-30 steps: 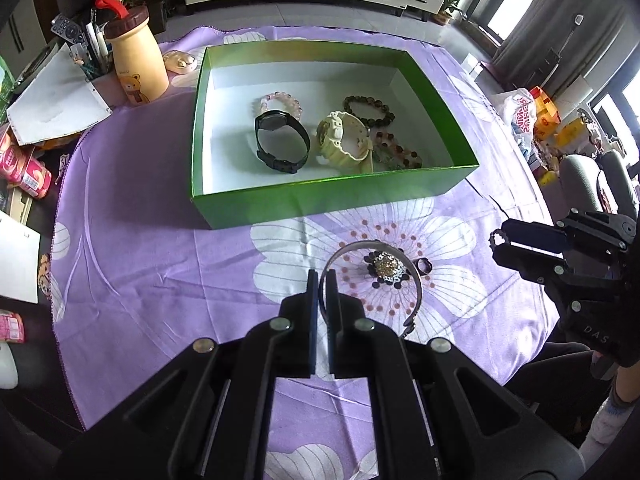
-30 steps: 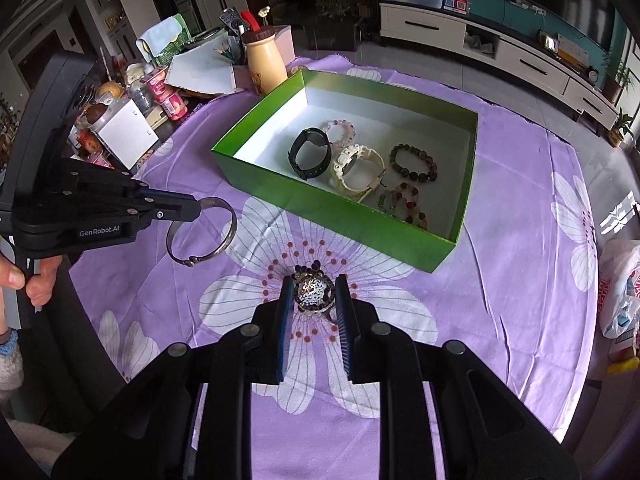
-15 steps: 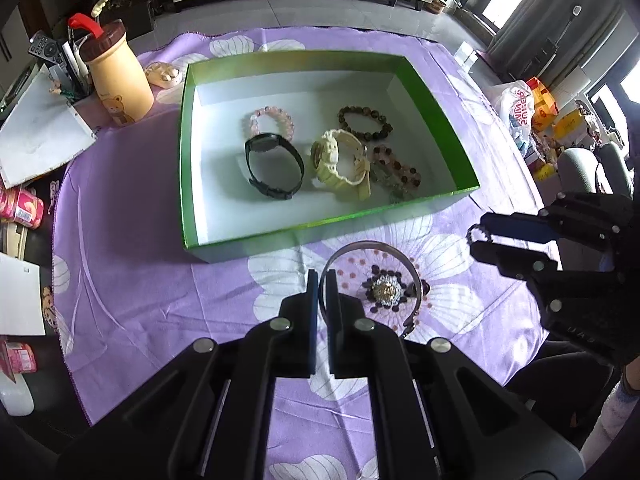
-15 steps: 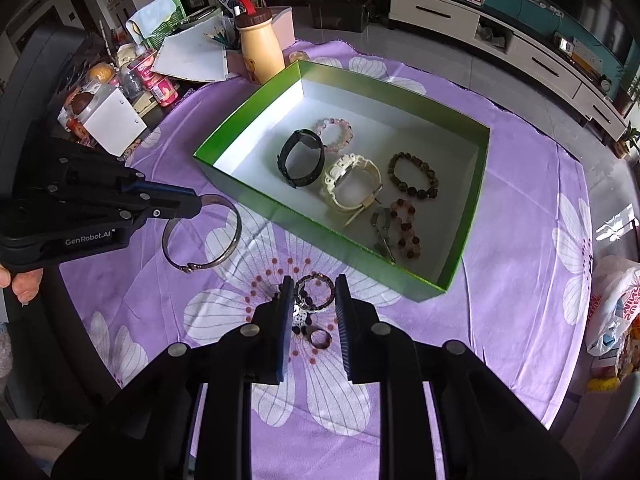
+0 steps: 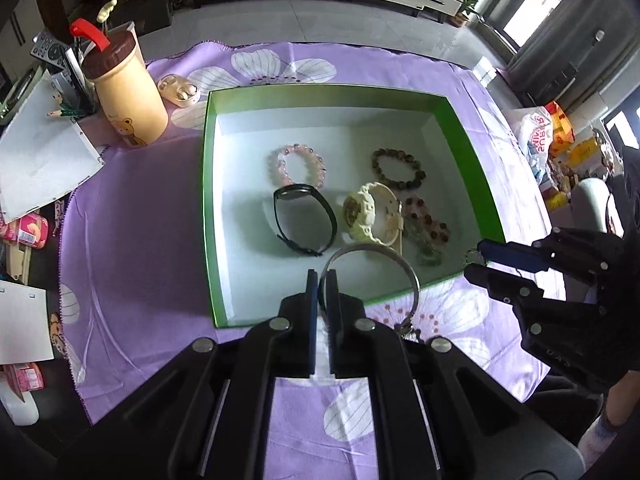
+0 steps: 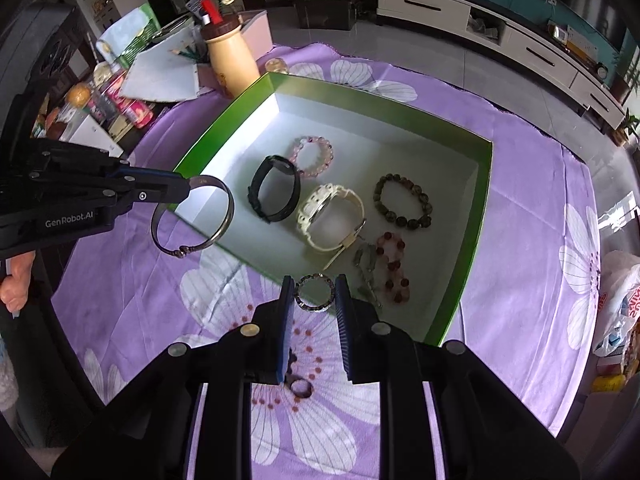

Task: Organize jewelry
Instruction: 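Lower the ring and bangle into the box and open both tools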

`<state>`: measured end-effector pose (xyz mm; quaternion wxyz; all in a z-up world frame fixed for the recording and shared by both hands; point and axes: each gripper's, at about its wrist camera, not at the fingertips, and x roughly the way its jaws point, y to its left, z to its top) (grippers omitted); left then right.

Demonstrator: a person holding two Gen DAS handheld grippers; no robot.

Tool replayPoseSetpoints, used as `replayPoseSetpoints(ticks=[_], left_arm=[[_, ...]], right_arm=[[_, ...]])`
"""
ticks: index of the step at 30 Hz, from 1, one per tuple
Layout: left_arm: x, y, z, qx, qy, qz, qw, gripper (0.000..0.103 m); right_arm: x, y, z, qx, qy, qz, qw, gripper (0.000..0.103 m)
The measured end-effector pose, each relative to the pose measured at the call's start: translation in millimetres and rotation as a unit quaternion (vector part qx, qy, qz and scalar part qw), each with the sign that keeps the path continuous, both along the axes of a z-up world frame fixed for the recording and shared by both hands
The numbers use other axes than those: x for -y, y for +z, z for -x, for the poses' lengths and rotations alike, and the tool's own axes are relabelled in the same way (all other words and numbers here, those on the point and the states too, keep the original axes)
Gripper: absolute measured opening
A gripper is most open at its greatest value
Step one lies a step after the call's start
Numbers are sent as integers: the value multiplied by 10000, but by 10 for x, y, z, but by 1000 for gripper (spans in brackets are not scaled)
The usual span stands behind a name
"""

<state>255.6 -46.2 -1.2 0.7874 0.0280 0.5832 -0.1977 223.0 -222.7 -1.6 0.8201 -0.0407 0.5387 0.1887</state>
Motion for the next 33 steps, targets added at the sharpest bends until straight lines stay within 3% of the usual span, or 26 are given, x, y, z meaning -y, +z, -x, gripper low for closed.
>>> replayPoseSetpoints(ticks=[18,24,29,33], left_arm=[[299,-454,-771,-207,458,-472,9976,4],[349,-563,-853,-303,492,-596,9965,7],[350,-561,-801,-301,419,-618,9968,7],[351,-529,-722,-257,369,-670,9967,15]], right_arm=[[178,-473,-660,-199,-603,-123,9979,21],[255,-608,-746,-403,-749,-120,9963,22],[244,-585,-667,-320,-687,-41,9971,23],[260,-511,-606,-233,-706,-48,9972,32]])
